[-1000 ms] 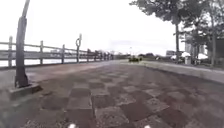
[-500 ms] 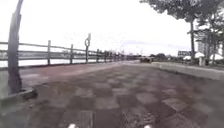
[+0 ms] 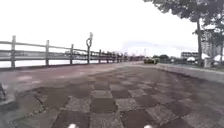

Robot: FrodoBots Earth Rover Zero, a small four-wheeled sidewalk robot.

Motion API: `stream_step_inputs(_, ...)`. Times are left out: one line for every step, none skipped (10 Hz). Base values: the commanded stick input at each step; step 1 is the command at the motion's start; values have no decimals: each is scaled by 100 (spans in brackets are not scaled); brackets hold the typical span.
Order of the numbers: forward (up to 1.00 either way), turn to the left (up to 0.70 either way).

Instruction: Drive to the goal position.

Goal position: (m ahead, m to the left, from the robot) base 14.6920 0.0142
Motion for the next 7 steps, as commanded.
stream_step_inputs(85,1)
stream_step_inputs(85,1)
stream_step_inputs(85,1)
stream_step_inputs(85,1)
stream_step_inputs(85,1)
stream_step_inputs(85,1)
stream_step_inputs(85,1)
